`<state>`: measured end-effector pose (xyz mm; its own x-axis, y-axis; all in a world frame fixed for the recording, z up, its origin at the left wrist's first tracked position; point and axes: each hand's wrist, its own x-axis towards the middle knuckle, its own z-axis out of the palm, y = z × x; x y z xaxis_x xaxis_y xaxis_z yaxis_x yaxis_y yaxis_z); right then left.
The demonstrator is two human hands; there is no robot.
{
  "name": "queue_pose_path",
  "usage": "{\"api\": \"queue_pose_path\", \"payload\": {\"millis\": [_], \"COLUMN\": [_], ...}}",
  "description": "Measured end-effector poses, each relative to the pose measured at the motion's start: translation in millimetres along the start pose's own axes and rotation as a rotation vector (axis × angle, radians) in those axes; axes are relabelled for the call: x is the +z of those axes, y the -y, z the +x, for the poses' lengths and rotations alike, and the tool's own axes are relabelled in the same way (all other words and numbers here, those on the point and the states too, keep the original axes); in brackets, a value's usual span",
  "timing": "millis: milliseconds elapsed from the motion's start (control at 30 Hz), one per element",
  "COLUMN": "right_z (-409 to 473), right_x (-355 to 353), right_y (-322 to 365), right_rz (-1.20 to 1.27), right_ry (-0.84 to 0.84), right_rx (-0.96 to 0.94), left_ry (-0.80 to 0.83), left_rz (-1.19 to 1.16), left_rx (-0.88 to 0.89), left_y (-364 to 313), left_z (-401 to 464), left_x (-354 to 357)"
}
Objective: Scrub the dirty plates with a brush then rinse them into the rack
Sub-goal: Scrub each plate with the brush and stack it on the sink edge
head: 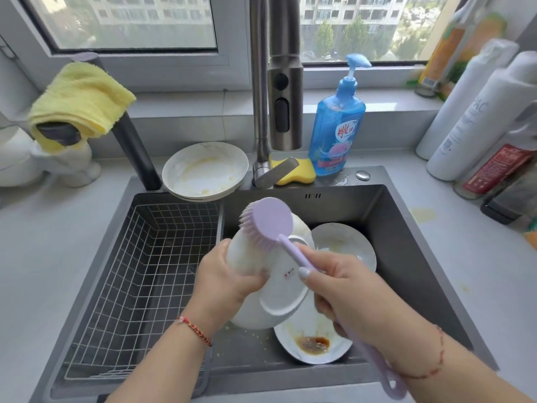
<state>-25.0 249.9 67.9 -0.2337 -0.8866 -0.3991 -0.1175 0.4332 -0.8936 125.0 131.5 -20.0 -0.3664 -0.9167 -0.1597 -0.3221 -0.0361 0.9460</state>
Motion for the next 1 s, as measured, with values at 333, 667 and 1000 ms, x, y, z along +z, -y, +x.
{"api": "queue_pose_path", "payload": {"millis": [333, 667, 1000], "right_z": [44, 48, 59], "right_x": [-5, -24, -57], "right_y": [-80, -75, -50], "right_rz": [0.283, 0.193, -0.509], "right_ry": [-0.393, -0.409, -0.2], "right_rx": [0.223, 0.091, -0.024], "left_ry": [-0.069, 0.076, 0.297], "left_rz": [-0.456, -0.473, 0.249], "left_rx": [0.008, 0.013, 0.066], "left_y": [-9, -9, -21], "left_z": [1, 0, 3], "left_x": [-2, 0, -5]}}
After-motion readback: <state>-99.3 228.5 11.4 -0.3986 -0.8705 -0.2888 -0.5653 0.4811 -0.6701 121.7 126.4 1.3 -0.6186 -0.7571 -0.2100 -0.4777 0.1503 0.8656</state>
